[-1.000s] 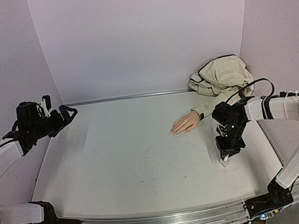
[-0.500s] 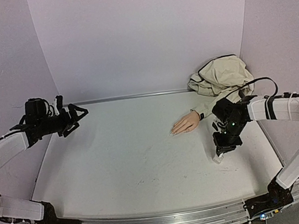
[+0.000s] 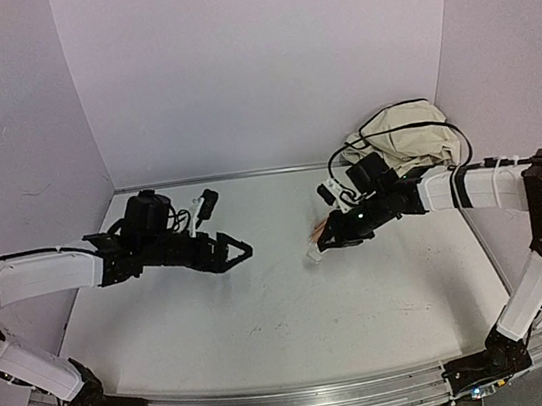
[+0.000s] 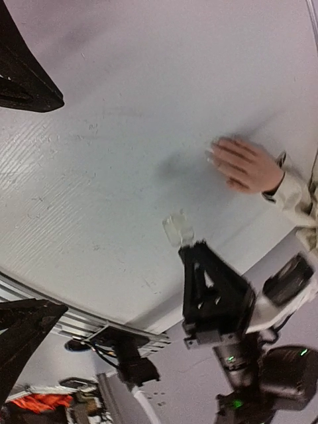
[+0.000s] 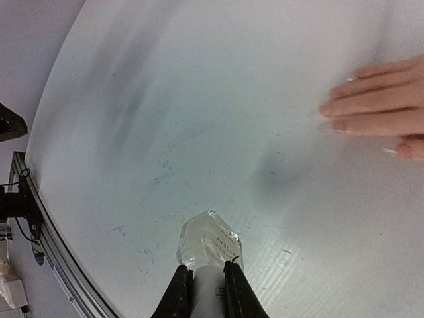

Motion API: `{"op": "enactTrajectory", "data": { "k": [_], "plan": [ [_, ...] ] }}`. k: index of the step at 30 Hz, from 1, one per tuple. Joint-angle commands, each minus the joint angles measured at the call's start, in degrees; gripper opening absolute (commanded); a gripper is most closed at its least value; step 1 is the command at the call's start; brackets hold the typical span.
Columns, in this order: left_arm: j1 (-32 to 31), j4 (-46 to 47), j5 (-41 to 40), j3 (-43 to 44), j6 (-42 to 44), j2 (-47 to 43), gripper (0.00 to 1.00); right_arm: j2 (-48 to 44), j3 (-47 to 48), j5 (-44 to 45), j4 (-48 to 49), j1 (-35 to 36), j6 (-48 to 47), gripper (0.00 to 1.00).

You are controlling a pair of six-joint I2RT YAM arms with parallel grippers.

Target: Paint the nails

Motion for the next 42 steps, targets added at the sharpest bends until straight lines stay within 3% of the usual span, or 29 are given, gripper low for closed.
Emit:
{"op": "enactTrajectory", "data": {
  "k": [1, 5, 11, 18, 29, 36, 42],
  "plan": [
    [-5.88, 23.29, -5.08, -7.20, 15.19, 1.49, 0.99, 3.69, 2.84, -0.91, 7.35, 5.86, -2.12, 0.04],
    [-6.51, 28.93, -10.30, -9.19, 19.57, 5.13, 0.99, 5.21, 1.95, -0.58, 11.55, 7.82, 1.35, 0.02],
    [-7.45, 31.02, -1.30, -10.31, 26.63, 6.75, 0.98, 5.55, 3.91, -2.89, 9.75, 10.55, -1.67, 0.00],
    [-7.62, 31.08, 9.24, -8.21, 30.69, 9.59, 0.76, 4.75, 6.99, -7.70, 5.16, 12.61, -4.24, 0.00],
    [-7.76, 30.93, 12.61, -6.46, 31.63, 12.38, 0.59, 4.55, 8.21, -10.11, 4.29, 13.83, -5.24, 0.00],
    [-7.80, 30.94, 10.76, -6.96, 31.78, 13.45, 0.71, 5.06, 9.53, -10.89, 4.18, 14.06, -5.68, 0.00],
    [-7.80, 30.99, 10.93, -6.16, 31.03, 14.26, 0.61, 5.68, 9.77, -10.92, 4.11, 14.41, -5.88, 0.00]
  ]
}}
